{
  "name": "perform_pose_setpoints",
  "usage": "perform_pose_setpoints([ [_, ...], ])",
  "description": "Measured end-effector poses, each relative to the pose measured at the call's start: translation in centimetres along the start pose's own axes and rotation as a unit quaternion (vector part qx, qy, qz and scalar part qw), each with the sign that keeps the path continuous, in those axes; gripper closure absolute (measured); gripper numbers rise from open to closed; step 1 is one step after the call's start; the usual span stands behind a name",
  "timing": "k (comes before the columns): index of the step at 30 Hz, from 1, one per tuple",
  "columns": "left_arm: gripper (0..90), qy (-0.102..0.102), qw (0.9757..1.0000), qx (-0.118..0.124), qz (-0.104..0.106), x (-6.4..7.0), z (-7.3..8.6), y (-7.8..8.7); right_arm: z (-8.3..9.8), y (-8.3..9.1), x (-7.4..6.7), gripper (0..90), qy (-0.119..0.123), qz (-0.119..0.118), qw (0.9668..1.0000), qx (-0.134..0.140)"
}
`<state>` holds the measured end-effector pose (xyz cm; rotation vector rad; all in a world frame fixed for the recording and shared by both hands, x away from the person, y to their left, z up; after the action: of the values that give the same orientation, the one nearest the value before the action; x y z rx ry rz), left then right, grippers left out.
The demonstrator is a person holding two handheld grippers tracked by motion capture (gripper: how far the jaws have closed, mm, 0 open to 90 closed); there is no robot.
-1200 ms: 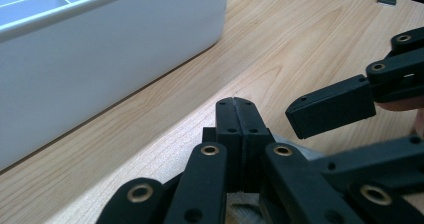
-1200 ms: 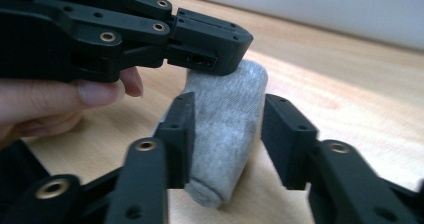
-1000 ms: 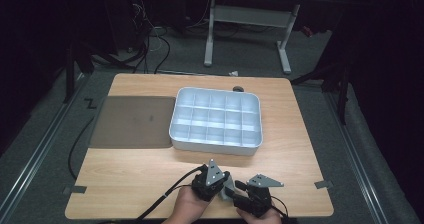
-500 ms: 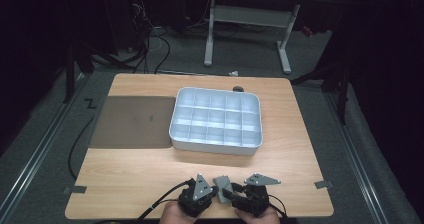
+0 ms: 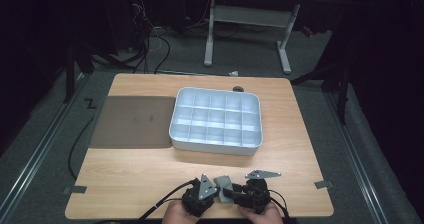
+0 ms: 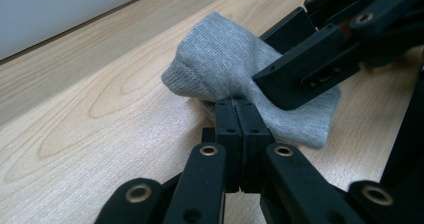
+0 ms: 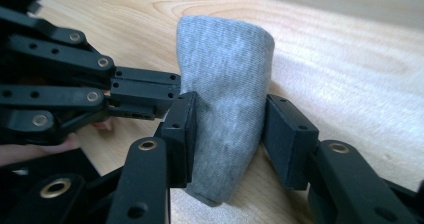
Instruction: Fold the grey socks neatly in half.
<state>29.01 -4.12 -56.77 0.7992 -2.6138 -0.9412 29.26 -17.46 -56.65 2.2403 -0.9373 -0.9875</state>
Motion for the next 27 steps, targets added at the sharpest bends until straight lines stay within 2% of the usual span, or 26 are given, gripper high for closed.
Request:
perform_pose_setpoints([
  [3,90.0,0.002,1.0000,0.001,0.003,-0.03,0.01,-0.08,-0.05,0.01,0.20,58.9,-0.008,-0.014,0.9999,-0.006],
  [11,90.0,0.000,1.0000,0.003,0.008,-0.15,0.13,-0.21,-0.43,-0.10,0.35,61.4,-0.023,-0.034,0.9986,-0.033],
  [19,90.0,0.000,0.9999,0.002,0.010,-0.24,0.16,-0.38,-0.59,-0.31,0.33,63.0,-0.033,-0.051,0.9970,-0.047],
  [23,90.0,0.000,0.9999,0.001,0.010,-0.25,0.16,-0.42,-0.69,-0.44,0.30,64.0,-0.023,-0.052,0.9971,-0.050],
  [27,90.0,0.002,0.9999,0.001,0.013,-0.31,0.14,-0.42,-0.69,-0.40,0.39,69.7,-0.024,-0.058,0.9967,-0.051],
])
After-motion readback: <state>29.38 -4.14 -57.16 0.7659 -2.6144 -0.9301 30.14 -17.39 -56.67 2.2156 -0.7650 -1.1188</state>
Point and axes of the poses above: each handheld gripper's, and its own axes: y roughly backward along the jaws, z roughly out of its underside, x roughly to its right, the point moved 6 cm from there along -y, roughly forward along the jaws, and after that the axes turned 1 degree about -x, right-handed, at the moved point
